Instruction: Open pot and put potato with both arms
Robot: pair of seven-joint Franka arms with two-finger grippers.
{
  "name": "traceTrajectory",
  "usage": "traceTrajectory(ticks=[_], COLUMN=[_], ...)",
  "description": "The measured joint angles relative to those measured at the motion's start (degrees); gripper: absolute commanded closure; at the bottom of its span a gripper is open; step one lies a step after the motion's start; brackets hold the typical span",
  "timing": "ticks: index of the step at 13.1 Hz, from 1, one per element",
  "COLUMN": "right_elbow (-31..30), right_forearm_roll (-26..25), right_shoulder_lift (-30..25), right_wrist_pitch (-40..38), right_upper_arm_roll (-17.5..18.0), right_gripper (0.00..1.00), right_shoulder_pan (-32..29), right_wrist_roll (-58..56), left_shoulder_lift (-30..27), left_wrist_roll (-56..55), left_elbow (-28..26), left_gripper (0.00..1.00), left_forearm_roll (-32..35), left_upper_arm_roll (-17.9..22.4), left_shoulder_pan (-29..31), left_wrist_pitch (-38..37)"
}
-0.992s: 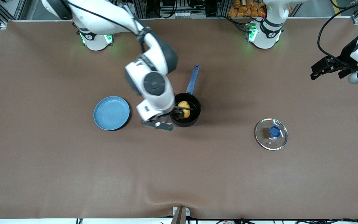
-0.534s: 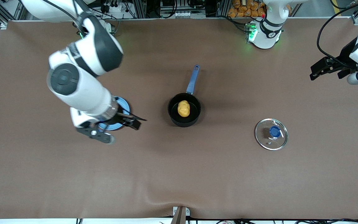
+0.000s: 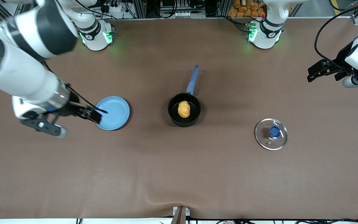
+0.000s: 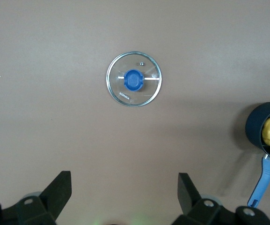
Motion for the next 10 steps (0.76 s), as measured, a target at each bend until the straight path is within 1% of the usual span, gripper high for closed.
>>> traceTrajectory(ticks=[2,3,5,7,8,10], right_elbow=[-0.1,-0.8,-4.5,-11.9,-16.6,-24.0], right_forearm_roll=[-0.7,-0.7,-0.7,-0.3,0.8,3.3], right_shoulder_lift=[-3.1,-4.8,-9.0,-14.9,-18.4,-24.5], right_wrist_pitch=[-3.2,-4.0,-3.9,-1.0,1.2,2.8], right_upper_arm_roll=[-0.4,-1.1,-3.0,-5.3,-7.4,-13.7], right_gripper=[0.0,0.0,0.0,0.0,0.0,0.0], right_shoulder_pan=[-1.6,-1.9,-1.9,-1.8,-1.6,-1.4], right_wrist_roll=[-1.3,-1.7,-4.8,-9.7,-13.1,-22.0], left_shoulder_lift=[0.0,0.0,0.0,0.0,0.0,0.0], left_wrist_roll=[0.0,0.0,0.0,0.0,0.0,0.0], left_elbow=[0.0,0.1,0.2,0.3,0.3,0.4], left_gripper=[0.0,0.0,0.0,0.0,0.0,0.0], left_forearm_roll=[0.0,0.0,0.0,0.0,0.0,0.0], left_upper_arm_roll=[0.0,0.0,0.0,0.1,0.1,0.1], left_shoulder_pan=[0.0,0.0,0.0,0.1,0.1,0.1], left_wrist_pitch=[0.0,0.0,0.0,0.0,0.0,0.0])
